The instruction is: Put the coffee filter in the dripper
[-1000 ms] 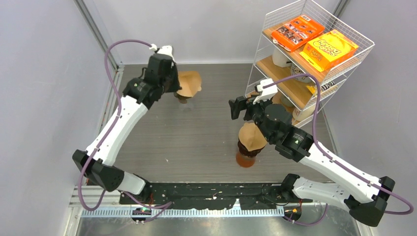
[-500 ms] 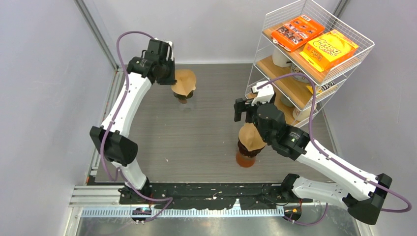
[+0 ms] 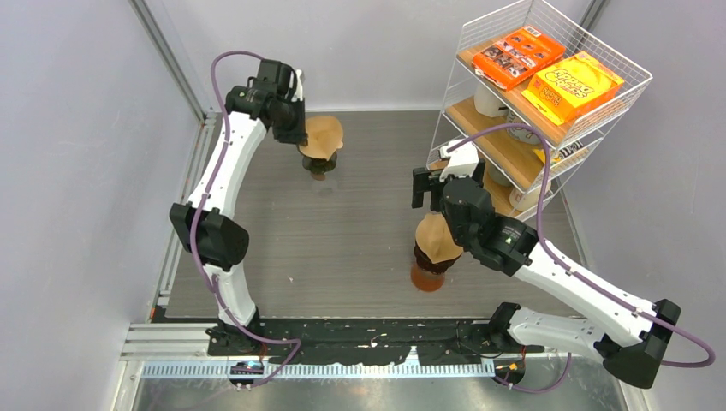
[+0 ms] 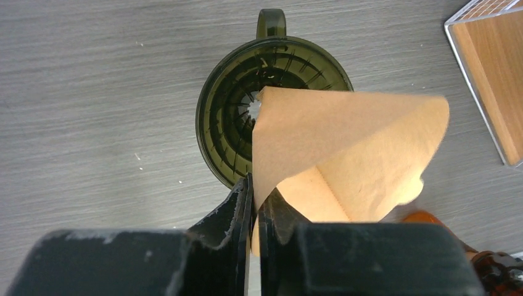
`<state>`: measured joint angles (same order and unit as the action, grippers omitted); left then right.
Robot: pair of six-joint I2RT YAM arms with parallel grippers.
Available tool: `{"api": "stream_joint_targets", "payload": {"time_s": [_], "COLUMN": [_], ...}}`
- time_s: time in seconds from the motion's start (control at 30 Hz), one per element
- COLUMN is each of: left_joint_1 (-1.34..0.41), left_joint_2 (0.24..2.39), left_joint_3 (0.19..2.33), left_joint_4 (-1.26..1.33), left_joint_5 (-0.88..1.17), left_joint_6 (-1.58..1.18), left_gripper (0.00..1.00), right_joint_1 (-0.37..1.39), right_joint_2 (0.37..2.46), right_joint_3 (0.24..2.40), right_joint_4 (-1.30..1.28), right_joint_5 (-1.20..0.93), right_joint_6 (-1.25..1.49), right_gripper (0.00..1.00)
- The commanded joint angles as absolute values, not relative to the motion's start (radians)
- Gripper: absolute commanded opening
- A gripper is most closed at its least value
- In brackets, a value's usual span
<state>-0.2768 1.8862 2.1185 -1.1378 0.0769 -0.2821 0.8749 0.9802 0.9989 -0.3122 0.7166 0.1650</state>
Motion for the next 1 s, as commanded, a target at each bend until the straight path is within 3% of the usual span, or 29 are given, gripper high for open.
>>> {"api": "stream_joint_targets", "payload": {"time_s": [0.0, 0.23, 0.57, 0.67, 0.8, 0.97], "left_joint_1": [-0.267, -0.265, -0.27, -0.286, -0.3, -0.304], "left_joint_2": [1.885, 1.906, 1.778, 1.693, 1.613, 1.667], "left_joint_3": [2.157, 2.209, 2.134, 2.06, 1.979, 2.051], "left_joint_4": [-1.155, -1.175, -1.137, -1.073, -0.949, -0.927], "left_joint_5": [0.106, 0.095, -0.043, -0.08, -0.069, -0.038], "left_joint_6": [-0.272, -0.261, -0.297, -0.3, -0.279, -0.277], "left_gripper": [0.18, 0.34, 0.69, 0.96, 1.0, 1.0], "right_joint_1": [0.871, 0.871, 0.871, 0.871, 0.871, 0.871], "right_joint_2": [0.992, 1.0, 1.005, 1.002, 0.999, 0.995], "right_joint_3": [1.05, 1.056, 1.063, 1.06, 1.05, 1.04], "right_joint_4": [-0.296, -0.3, -0.298, -0.298, -0.299, -0.298], "right_joint_5": [0.78, 0.806, 0.816, 0.83, 0.831, 0.829], "right_joint_6": [0.17, 0.168, 0.143, 0.136, 0.134, 0.135], "right_gripper": [0.95, 0.95, 0.95, 0.96, 0.96, 0.95]}}
